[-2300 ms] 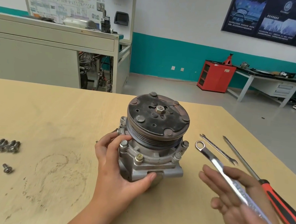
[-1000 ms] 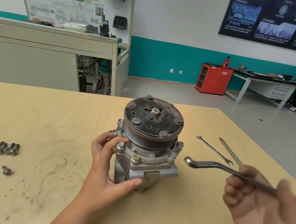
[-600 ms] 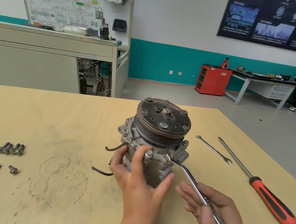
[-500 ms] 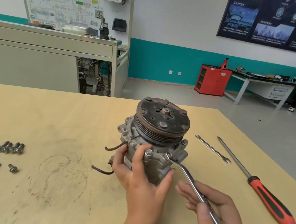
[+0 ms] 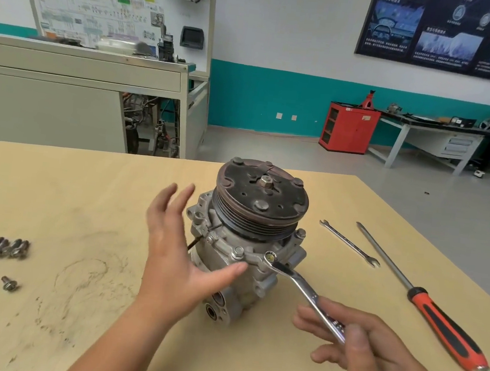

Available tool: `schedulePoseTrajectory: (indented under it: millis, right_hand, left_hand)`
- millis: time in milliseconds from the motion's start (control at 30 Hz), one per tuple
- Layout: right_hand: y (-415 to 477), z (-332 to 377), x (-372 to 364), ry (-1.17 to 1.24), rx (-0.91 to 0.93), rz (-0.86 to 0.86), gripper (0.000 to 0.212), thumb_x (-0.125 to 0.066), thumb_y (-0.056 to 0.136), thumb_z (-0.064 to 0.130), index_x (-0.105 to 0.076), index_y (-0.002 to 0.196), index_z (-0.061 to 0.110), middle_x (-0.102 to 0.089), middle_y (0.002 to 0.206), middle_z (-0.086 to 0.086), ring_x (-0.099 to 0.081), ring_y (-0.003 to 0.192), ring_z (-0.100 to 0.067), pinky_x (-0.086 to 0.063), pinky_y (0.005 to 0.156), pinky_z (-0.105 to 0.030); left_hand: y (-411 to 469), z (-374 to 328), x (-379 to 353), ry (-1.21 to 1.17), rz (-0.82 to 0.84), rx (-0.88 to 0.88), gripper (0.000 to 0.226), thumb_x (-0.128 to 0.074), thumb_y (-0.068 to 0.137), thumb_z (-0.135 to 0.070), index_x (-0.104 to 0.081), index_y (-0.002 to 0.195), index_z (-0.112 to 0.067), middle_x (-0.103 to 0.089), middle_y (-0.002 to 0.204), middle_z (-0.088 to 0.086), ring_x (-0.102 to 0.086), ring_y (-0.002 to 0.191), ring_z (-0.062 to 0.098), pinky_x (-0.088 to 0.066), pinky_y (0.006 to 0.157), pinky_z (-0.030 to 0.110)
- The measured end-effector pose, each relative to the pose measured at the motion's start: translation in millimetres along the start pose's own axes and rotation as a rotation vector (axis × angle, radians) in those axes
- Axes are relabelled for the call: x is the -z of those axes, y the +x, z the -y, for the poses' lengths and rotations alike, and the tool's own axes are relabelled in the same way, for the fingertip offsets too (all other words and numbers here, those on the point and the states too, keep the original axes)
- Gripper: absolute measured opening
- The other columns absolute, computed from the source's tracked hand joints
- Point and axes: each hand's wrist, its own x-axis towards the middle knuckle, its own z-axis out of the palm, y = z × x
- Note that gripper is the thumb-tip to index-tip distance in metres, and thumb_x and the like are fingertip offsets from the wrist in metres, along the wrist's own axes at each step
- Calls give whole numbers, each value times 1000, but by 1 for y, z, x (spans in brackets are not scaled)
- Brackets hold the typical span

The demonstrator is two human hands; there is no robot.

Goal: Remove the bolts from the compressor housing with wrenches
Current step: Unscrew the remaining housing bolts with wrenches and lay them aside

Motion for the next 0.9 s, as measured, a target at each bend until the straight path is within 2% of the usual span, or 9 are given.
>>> schedulePoseTrajectory:
  millis: [133,233,300,467,600,700,767,833,900]
  right_hand:
    - [6,-12,10,73,-82,27,31,-45,72,16,-75,74,25,-73,71,-11,-70,60,-29,-45,40,-19]
    - [26,-12,15,184,-131,129,29,-46,68,13,-75,65,19,-70,64,-19,-68,53,-34,-44,39,-17]
    - [49,-15,22,272,-181,213,10,-65,62,21,-73,61,14,-67,60,-23,-65,47,-33,-44,41,-15]
    - [110,-36,23,425,-463,457,41,-86,28,41,-66,52,14,-59,45,-14,-54,36,-21,-39,41,-13]
    - [107,-45,23,705,-517,545,23,-77,54,32,-67,61,12,-58,49,-9,-53,44,-17,-38,46,-17]
    - [97,-35,31,893,-647,267,24,-45,82,14,-63,83,-3,-50,57,-15,-48,54,-22,-31,57,-28]
    - [85,-40,43,1076,-592,213,26,-56,76,20,-65,81,-4,-55,59,-18,-53,53,-21,-40,57,-26]
    - [54,-27,53,1325,-575,444,46,-49,92,18,-51,109,-24,-57,99,-40,-58,92,-44,-42,84,-45]
    - [24,-9,39,1084,-695,244,51,-33,101,9,-22,122,-35,-34,124,-52,-37,115,-57,-22,105,-52]
  left_hand:
    - [8,2,-11,-110,113,15,103,-74,46,-61,-31,135,-35,-40,143,7,-38,136,22,-33,112,47]
    - [6,3,-18,-151,27,-11,89,-75,49,-55,-36,126,-34,-50,132,10,-48,125,29,-41,102,53]
    - [5,5,-21,-171,-4,-15,87,-75,49,-52,-38,124,-31,-50,130,15,-48,123,35,-41,100,57]
    - [6,7,-22,-199,-8,2,87,-76,49,-50,-39,124,-28,-49,129,18,-48,123,38,-40,100,59]
    - [5,7,-22,-202,-7,23,86,-77,49,-50,-39,124,-29,-48,130,16,-47,123,37,-40,100,57]
    - [3,7,-23,-202,-12,41,86,-77,49,-49,-39,123,-31,-47,131,14,-46,125,34,-40,102,56]
    - [1,4,-24,-187,-32,41,85,-77,49,-49,-39,123,-33,-46,132,12,-45,126,34,-39,102,56]
    - [-1,-1,-28,-156,-57,28,84,-76,49,-50,-38,122,-35,-44,132,11,-44,126,34,-40,103,55]
    - [-4,-4,-31,-113,-91,28,81,-74,49,-54,-35,119,-41,-42,132,10,-42,127,31,-38,107,46]
